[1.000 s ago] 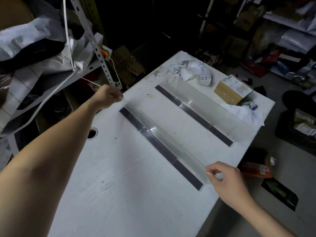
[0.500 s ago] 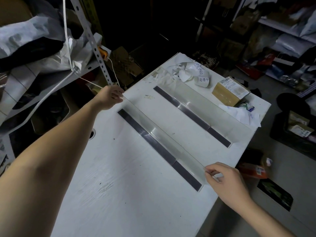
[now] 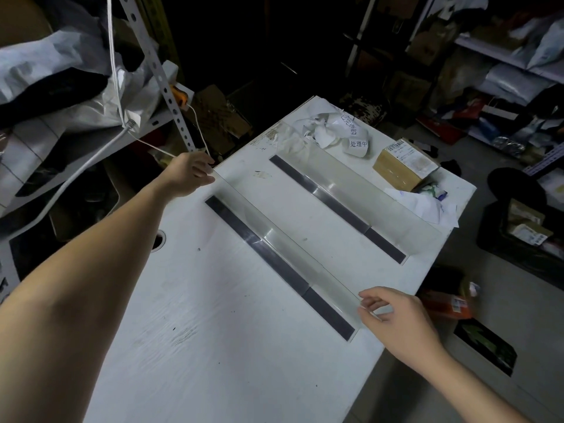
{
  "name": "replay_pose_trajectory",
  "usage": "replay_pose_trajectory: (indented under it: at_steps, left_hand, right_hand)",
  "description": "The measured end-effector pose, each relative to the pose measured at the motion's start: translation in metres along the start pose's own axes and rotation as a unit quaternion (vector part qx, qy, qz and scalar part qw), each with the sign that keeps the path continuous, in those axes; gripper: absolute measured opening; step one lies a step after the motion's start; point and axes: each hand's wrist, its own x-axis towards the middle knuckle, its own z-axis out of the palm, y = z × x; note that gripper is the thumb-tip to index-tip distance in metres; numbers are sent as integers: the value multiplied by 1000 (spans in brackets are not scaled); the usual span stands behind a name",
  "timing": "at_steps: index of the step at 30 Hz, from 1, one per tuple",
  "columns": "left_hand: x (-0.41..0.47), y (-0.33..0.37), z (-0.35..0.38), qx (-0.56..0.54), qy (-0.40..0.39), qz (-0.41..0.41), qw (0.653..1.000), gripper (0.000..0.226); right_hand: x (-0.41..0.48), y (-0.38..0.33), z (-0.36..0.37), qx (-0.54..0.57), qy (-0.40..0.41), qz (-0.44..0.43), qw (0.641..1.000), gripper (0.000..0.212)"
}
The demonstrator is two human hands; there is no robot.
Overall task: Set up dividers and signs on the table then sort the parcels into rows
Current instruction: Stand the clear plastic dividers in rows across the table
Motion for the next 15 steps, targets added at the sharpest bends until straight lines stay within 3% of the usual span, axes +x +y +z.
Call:
replay_pose_trajectory:
  at_steps: [5, 11, 15]
  left_hand:
    - [-21, 5, -11, 49, 3, -25, 999, 53]
    - [-90, 13, -31, 121, 25, -64, 990, 60]
    - [-160, 30, -51, 163, 47, -88, 982, 69]
  right_hand:
    - [5, -9, -6, -56, -8, -37, 998, 29]
    - [22, -56, -7, -184, -64, -104, 975, 49]
    - [22, -93, -1, -203, -86, -149, 964, 57]
